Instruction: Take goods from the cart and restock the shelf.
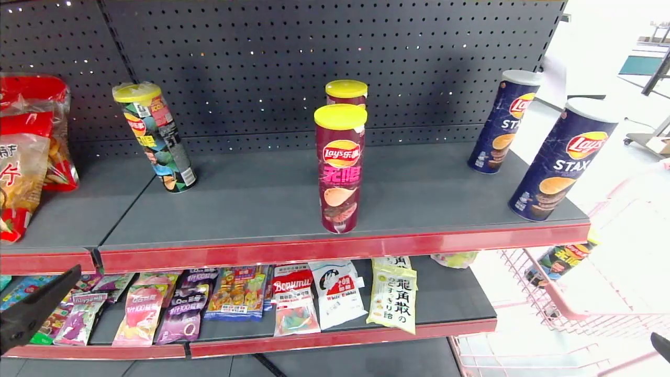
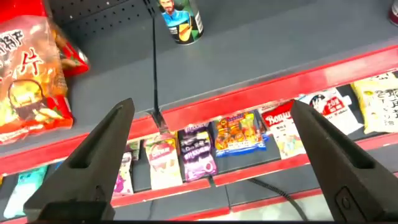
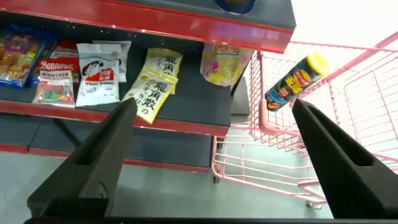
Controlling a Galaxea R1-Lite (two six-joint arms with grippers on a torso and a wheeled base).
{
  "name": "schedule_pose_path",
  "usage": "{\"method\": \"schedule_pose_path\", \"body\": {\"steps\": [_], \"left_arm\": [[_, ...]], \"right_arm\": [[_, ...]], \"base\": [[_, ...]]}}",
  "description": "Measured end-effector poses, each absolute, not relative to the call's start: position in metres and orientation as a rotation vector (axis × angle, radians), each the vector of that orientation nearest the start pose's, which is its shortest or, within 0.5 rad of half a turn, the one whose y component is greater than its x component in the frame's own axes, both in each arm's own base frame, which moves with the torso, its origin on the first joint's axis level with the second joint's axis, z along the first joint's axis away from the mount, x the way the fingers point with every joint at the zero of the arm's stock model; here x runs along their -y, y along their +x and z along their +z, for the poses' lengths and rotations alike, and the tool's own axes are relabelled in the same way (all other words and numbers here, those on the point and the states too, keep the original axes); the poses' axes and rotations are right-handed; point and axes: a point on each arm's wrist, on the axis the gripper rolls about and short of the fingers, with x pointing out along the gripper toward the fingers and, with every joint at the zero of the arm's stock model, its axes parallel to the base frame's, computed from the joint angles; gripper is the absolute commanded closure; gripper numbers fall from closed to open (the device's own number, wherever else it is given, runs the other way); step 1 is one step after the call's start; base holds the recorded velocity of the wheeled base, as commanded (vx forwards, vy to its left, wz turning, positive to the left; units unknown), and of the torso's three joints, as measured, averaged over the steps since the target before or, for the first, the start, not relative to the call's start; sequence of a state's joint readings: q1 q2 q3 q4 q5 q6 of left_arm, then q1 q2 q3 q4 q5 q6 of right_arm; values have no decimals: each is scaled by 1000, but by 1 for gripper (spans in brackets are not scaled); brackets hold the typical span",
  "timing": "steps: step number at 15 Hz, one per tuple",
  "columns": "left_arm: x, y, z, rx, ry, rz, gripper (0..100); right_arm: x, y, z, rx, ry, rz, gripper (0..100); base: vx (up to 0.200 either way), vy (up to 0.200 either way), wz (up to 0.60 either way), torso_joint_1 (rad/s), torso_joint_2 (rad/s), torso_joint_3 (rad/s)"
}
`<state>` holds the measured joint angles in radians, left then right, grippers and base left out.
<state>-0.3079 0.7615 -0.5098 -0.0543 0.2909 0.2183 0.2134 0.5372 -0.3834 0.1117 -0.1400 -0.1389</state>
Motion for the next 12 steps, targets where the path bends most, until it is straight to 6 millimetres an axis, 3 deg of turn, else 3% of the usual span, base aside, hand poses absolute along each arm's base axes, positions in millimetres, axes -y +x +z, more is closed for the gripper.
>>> {"method": "schedule_pose_path", "body": {"steps": [12], "left_arm": [[14, 64, 217, -165, 280, -35, 0]], "right_arm": [[-3, 26, 173, -269, -184, 108, 0]], "base": [[0, -200, 0, 5, 2, 2]]}}
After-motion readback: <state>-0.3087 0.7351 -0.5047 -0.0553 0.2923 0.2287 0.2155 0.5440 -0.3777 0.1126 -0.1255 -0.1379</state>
